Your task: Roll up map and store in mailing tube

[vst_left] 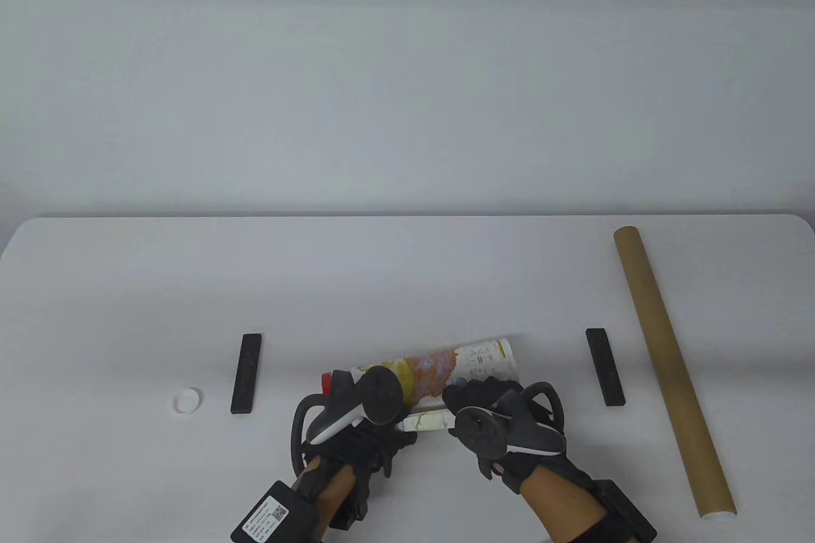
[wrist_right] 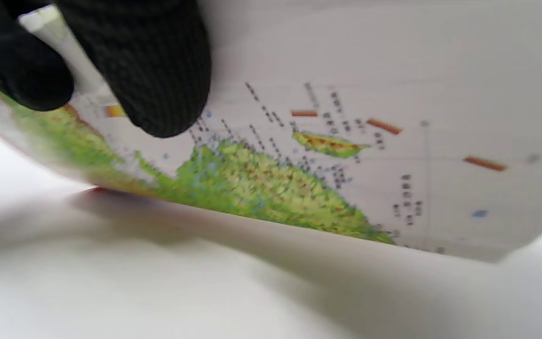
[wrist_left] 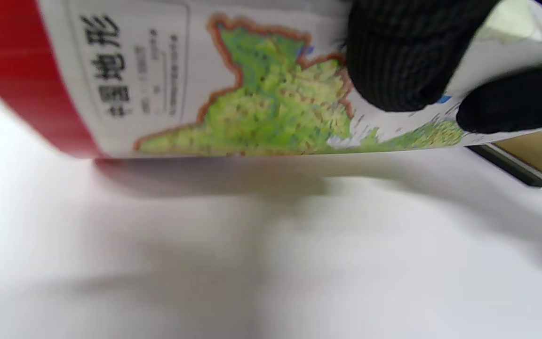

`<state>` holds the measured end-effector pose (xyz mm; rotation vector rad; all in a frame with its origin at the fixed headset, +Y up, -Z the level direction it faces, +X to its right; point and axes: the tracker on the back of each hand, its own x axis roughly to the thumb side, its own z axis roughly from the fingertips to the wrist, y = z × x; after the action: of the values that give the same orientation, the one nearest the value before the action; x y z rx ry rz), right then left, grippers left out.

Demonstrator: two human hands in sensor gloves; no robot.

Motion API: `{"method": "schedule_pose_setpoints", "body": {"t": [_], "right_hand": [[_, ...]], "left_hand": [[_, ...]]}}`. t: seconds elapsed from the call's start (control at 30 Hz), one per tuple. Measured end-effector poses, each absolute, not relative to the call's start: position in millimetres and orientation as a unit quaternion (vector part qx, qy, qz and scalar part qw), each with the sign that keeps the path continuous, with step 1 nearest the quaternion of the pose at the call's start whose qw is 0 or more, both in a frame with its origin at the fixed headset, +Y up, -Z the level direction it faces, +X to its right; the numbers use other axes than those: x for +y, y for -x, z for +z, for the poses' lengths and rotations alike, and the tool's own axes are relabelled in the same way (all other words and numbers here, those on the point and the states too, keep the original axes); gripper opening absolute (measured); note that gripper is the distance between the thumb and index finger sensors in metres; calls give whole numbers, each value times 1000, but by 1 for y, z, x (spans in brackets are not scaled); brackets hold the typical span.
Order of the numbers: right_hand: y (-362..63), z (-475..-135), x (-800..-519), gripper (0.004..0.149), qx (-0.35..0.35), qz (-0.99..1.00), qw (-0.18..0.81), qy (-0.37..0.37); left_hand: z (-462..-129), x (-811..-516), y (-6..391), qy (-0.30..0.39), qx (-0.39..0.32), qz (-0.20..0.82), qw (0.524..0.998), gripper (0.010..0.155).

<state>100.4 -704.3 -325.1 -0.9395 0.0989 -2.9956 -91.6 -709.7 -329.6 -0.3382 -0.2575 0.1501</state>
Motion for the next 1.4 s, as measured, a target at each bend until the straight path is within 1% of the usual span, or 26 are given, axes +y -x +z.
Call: {"method": "schedule_pose_setpoints", "body": {"t": [0.07,0.1,0.13,0.17,0.23,0.33,0.4,0.43,0.47,0.53,0.73,0.8,0.83,0.97,1.0,1.07,1.13,1.2,1.23,1.33,1.4], "right_hand": [[-103,-329,-708,52,0,-957,-31,289],[-104,-330,-709,51,-2,-957,-37,287],[-106,-333,-709,50,-17,-958,-53,281],[-108,-334,-709,50,-27,-958,-67,276],[-111,-337,-709,50,-43,-957,-105,268],[-116,-341,-710,49,-79,-949,-158,261],[-120,-343,-712,49,-87,-944,-187,257],[-121,-343,-712,49,-89,-943,-190,258],[-121,-343,-711,50,-89,-943,-186,259],[-120,-338,-708,53,-48,-951,-155,263],[-110,-324,-698,64,39,-956,-57,286],[-105,-318,-693,67,74,-952,-19,296],[-103,-316,-693,68,80,-951,-11,299],[-98,-307,-689,67,143,-943,55,297],[-97,-307,-689,64,148,-943,56,294],[-99,-309,-690,58,141,-946,45,288],[-100,-313,-691,51,119,-952,27,281],[-102,-317,-693,48,94,-958,11,272],[-104,-320,-694,47,71,-962,2,265],[-111,-329,-701,45,18,-967,-63,247],[-114,-333,-703,44,2,-968,-83,237]], "left_hand": [[-324,-707,85,125,-125,17,984,57],[-322,-706,84,104,-123,2,987,60],[-317,-703,82,65,-114,-12,991,61],[-314,-700,80,37,-105,-17,994,61],[-310,-697,79,2,-108,-17,994,62],[-304,-693,79,-73,-142,-22,987,61],[-302,-692,79,-115,-168,-25,979,58],[-302,-692,79,-123,-175,-29,976,56],[-302,-692,79,-122,-176,-30,976,55],[-304,-692,80,-113,-175,-23,978,52],[-315,-697,88,-24,-153,36,987,49],[-319,-699,91,-4,-144,60,988,50],[-320,-699,92,6,-140,68,988,50],[-324,-697,98,41,-139,122,982,50],[-324,-697,98,47,-141,129,981,50],[-324,-698,97,59,-150,133,978,50],[-323,-698,95,49,-158,123,979,51],[-319,-696,90,30,-173,92,980,53],[-316,-694,86,14,-184,58,981,54],[-307,-688,78,-31,-194,-8,981,58],[-301,-685,73,-57,-185,-42,980,59]]}}
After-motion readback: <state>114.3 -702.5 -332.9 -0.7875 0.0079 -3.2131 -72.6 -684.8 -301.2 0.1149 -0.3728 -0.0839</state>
